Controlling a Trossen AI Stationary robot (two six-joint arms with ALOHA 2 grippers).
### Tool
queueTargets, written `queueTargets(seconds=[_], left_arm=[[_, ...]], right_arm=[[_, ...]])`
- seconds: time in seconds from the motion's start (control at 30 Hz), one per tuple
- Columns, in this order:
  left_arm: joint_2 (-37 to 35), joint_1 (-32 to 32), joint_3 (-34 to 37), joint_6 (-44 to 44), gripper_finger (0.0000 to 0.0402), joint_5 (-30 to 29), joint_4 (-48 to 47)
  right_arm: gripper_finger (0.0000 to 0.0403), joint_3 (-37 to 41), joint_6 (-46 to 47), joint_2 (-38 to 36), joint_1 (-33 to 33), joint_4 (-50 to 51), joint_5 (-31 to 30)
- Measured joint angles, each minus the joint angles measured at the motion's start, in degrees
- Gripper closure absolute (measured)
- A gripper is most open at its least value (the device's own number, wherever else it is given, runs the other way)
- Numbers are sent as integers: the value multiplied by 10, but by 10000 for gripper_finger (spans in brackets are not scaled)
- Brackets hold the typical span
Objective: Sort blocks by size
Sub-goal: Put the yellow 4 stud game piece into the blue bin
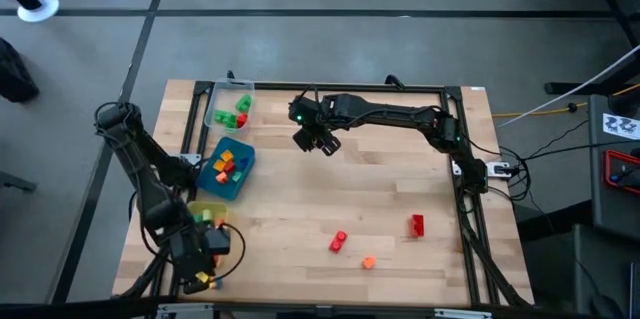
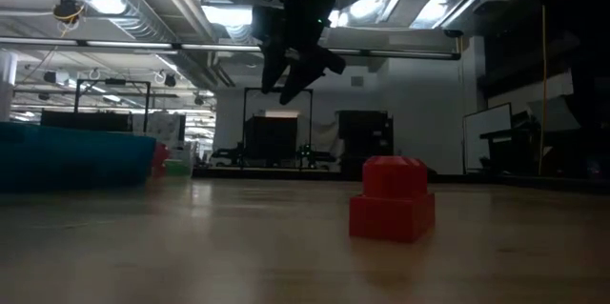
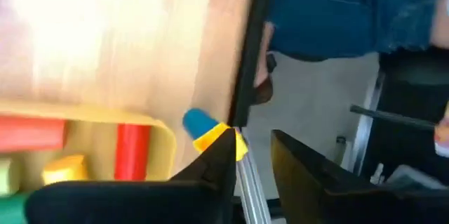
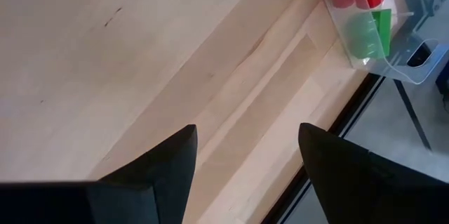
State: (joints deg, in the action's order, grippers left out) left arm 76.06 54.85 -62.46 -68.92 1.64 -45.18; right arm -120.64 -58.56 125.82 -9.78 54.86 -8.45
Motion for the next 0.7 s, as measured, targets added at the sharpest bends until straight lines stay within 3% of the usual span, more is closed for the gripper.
queueTargets(seconds=[0.13,0.33,0.43,0.7], left_arm=[[11,1,-1,45,352,9,23],[51,7,-1,39,396,93,25],[69,7,-1,25,396,98,25],[78,-19,-1,100,399,96,24]], right_arm=[[152,0,16,0,0,13,0],[152,0,21,0,0,35,-15],[152,0,28,0,0,41,-16],[152,-24,28,0,0,66,-50]])
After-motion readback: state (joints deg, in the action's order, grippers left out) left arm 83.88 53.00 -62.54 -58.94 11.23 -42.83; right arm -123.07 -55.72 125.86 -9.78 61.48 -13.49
